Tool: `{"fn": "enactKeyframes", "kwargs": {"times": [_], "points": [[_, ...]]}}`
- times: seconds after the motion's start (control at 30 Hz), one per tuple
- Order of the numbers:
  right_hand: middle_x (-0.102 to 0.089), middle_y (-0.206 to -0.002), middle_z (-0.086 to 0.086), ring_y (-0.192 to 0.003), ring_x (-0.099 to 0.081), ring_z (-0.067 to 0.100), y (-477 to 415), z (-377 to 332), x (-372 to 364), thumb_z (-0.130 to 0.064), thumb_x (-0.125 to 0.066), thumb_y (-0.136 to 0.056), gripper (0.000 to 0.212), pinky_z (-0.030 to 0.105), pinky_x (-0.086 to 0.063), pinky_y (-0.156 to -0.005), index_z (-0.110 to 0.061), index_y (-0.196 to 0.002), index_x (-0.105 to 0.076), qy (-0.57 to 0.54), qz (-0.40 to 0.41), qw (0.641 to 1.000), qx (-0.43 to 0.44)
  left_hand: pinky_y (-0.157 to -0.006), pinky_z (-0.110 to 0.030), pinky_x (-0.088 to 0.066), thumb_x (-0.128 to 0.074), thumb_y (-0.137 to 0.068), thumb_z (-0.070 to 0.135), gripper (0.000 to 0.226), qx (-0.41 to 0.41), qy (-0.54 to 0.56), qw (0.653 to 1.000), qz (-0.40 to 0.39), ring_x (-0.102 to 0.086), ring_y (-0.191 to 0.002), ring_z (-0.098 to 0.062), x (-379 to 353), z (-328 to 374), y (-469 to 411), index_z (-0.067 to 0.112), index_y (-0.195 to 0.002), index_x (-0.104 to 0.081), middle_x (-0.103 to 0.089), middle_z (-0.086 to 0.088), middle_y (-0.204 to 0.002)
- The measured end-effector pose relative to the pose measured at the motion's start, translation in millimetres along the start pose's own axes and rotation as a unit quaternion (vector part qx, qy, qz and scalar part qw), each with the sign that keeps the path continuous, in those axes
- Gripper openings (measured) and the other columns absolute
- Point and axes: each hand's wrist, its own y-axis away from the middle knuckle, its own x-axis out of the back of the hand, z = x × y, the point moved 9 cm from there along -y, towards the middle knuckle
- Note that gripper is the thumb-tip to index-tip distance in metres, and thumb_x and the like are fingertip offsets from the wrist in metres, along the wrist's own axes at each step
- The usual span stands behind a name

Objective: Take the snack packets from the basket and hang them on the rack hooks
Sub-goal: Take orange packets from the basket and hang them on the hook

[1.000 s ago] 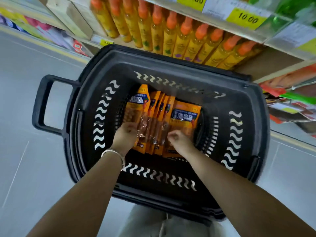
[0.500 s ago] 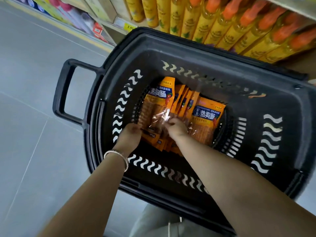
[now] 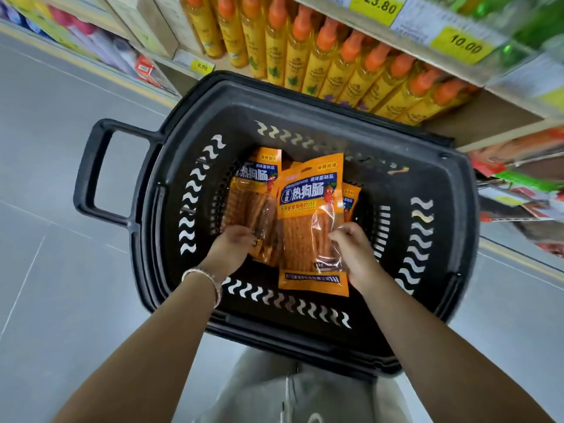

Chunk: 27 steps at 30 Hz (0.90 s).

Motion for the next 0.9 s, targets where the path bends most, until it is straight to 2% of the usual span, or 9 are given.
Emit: {"fn": "enactKeyframes", "kwargs": {"times": [0.1, 0.2, 0.3, 0.4, 0.5, 0.57, 0.67, 0.8, 0.9], "points": [[-0.069, -0.086, 0.001, -0.076, -0.069, 0.017, 10.9, -4.1, 4.7, -0.017, -0.060, -0.083, 0.011, 0.037, -0.055, -0.067, -0.028, -0.085, -0.063, -0.040, -0.029, 0.999, -0.018, -0.084, -0.034, -0.049, -0.050, -0.089, 0.052, 0.043, -0.016, -0.021, 0.999, -0.020, -0.061, -0.097, -0.025, -7.0, 15.5, 9.0, 0.022, -0.119, -0.059, -0.064, -0.001, -0.104], [-0.070, -0.092, 0.002, -0.086, -0.068, 0.021, 17.0, -10.4, -10.5, -0.017, -0.056, -0.085, 0.012, 0.045, -0.054, -0.082, -0.026, -0.092, -0.061, -0.038, -0.069, 0.997, -0.018, -0.098, -0.045, -0.046, -0.059, -0.080, 0.062, 0.062, 0.020, 0.128, 0.987, -0.091, -0.064, -0.104, -0.024, -19.6, 19.9, 17.5, 0.021, -0.126, -0.055, -0.067, -0.004, -0.115], [-0.066, -0.095, 0.005, -0.085, -0.066, 0.021, 16.3, -16.9, -39.1, -0.014, -0.054, -0.089, 0.013, 0.041, -0.053, -0.075, -0.024, -0.095, -0.060, -0.036, -0.109, 0.993, -0.008, -0.070, -0.040, -0.058, -0.068, -0.081, 0.047, 0.037, 0.040, 0.271, 0.955, -0.112, -0.072, -0.084, -0.024, -18.4, 24.5, 18.9, 0.022, -0.108, -0.062, -0.074, -0.007, -0.100], [-0.068, -0.106, 0.004, -0.096, -0.066, 0.017, 5.8, -14.7, -59.4, -0.016, -0.057, -0.090, 0.014, 0.032, -0.053, -0.084, -0.021, -0.102, -0.062, -0.023, -0.114, 0.993, -0.004, -0.071, -0.045, -0.057, -0.064, -0.083, 0.051, 0.032, 0.035, 0.230, 0.973, -0.005, -0.069, -0.085, -0.025, 14.1, 15.7, 9.9, 0.029, -0.106, -0.058, -0.070, -0.001, -0.098], [-0.068, -0.107, 0.002, -0.091, -0.066, 0.010, -16.1, -1.2, -55.3, -0.019, -0.056, -0.092, 0.010, 0.023, -0.052, -0.076, -0.023, -0.101, -0.060, 0.022, -0.039, 0.999, -0.013, -0.071, -0.033, -0.051, -0.059, -0.085, 0.052, 0.034, 0.017, 0.131, 0.989, 0.070, -0.064, -0.084, -0.018, 46.6, 5.3, -1.4, 0.030, -0.110, -0.057, -0.067, 0.004, -0.098], [-0.066, -0.107, 0.003, -0.088, -0.065, 0.013, -30.9, 4.9, -51.8, -0.020, -0.055, -0.093, 0.007, 0.025, -0.052, -0.074, -0.027, -0.092, -0.056, 0.058, 0.007, 0.998, -0.011, -0.069, -0.029, -0.046, -0.056, -0.087, 0.051, 0.034, 0.009, 0.066, 0.992, 0.106, -0.061, -0.080, -0.016, 61.9, 1.5, -6.4, 0.030, -0.113, -0.057, -0.064, 0.006, -0.092], [-0.064, -0.108, 0.003, -0.085, -0.062, 0.015, -52.0, 10.1, -58.6, -0.029, -0.056, -0.093, 0.003, 0.025, -0.049, -0.064, -0.030, -0.094, -0.053, 0.131, 0.032, 0.991, -0.008, -0.060, -0.025, -0.042, -0.055, -0.089, 0.050, 0.032, 0.006, 0.050, 0.992, 0.113, -0.058, -0.072, -0.013, 66.2, -1.1, -15.5, 0.032, -0.115, -0.052, -0.060, 0.010, -0.084], [-0.061, -0.117, 0.000, -0.095, -0.061, 0.018, -74.8, 7.1, -83.5, -0.039, -0.057, -0.090, 0.031, 0.030, -0.050, -0.078, -0.018, -0.113, -0.058, 0.148, 0.032, 0.988, 0.005, -0.062, -0.025, -0.044, -0.052, -0.090, 0.051, 0.033, 0.015, 0.050, 0.993, 0.106, -0.058, -0.074, -0.012, 64.1, -5.6, -21.9, 0.036, -0.119, -0.048, -0.058, 0.013, -0.085], [-0.064, -0.100, 0.000, -0.079, -0.063, 0.016, -85.3, 3.0, -95.7, -0.042, -0.059, -0.089, 0.038, 0.027, -0.051, -0.067, -0.015, -0.115, -0.059, 0.173, 0.035, 0.984, 0.003, -0.054, -0.024, -0.040, -0.050, -0.092, 0.047, 0.036, 0.023, 0.050, 0.993, 0.105, -0.056, -0.072, -0.008, 63.5, -9.3, -23.7, 0.033, -0.125, -0.047, -0.059, 0.010, -0.088]]}}
